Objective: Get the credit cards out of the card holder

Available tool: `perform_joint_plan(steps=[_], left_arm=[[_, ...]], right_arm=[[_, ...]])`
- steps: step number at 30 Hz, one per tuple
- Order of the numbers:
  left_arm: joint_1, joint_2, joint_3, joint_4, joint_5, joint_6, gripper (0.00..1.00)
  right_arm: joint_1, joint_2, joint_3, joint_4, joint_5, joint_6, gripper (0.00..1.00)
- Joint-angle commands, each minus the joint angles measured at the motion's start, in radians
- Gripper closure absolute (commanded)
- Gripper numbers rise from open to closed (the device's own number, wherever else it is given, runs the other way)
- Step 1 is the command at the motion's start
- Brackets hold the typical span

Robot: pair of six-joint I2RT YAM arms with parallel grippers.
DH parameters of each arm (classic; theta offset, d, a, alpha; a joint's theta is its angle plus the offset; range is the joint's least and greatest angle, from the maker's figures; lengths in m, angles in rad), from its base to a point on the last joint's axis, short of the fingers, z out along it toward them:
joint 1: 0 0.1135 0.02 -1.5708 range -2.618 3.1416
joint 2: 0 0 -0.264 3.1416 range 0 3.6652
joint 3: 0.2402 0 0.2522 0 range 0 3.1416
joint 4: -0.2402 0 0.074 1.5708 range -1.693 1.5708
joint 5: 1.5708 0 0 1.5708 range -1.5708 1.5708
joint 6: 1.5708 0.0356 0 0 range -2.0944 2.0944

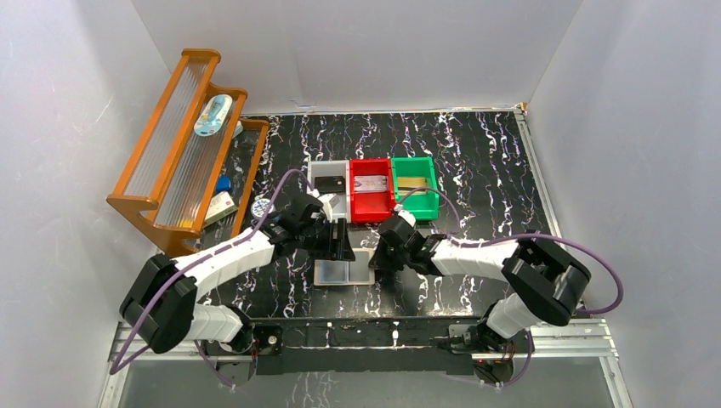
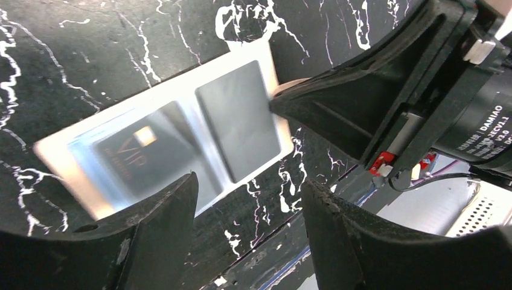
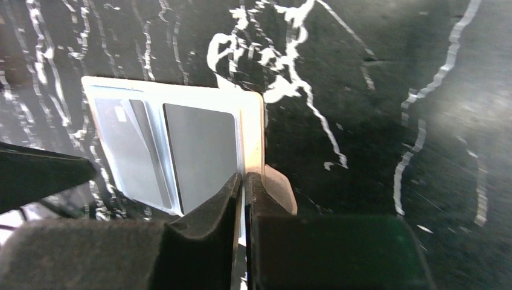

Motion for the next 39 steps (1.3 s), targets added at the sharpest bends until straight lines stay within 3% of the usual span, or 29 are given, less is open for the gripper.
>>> perform_joint_plan(steps=[1,6,9,18,24,31,39], left_arm=[[-0.03,0.031,0.011,0.062,0.025,-0.045,0.4],[-0.06,0.1,0.026,0.071,0.011,-0.057,0.45],[-0.063,0.111,0.019,0.05,-0.065,-0.083,0.49],[-0.063,0.114,-0.027,0.026,-0.126,-0.095,0.48],[-0.062,0.138,-0.052,0.034,-0.129,-0.109,0.58],[-0.063,0.127,-0.081,0.034,-0.144,-0.115,0.66],[-0.063,0.03,-0.071,0.006,-0.18,-0.101,0.58]], right_arm=[[0.0,0.074,-0.078,0.068,-0.083,0.041,0.85],[-0.025,0.071,-0.126,0.112,-0.116,0.061,0.85],[-0.03,0.063,-0.139,0.121,-0.12,0.07,0.85],[-0.04,0.013,-0.143,0.2,-0.175,0.041,0.79],[-0.04,-0.013,-0.086,0.202,-0.219,0.004,0.73],[-0.04,-0.019,-0.018,0.156,-0.218,-0.015,0.72],[-0.039,-0.082,0.053,0.025,-0.149,-0.056,0.65]])
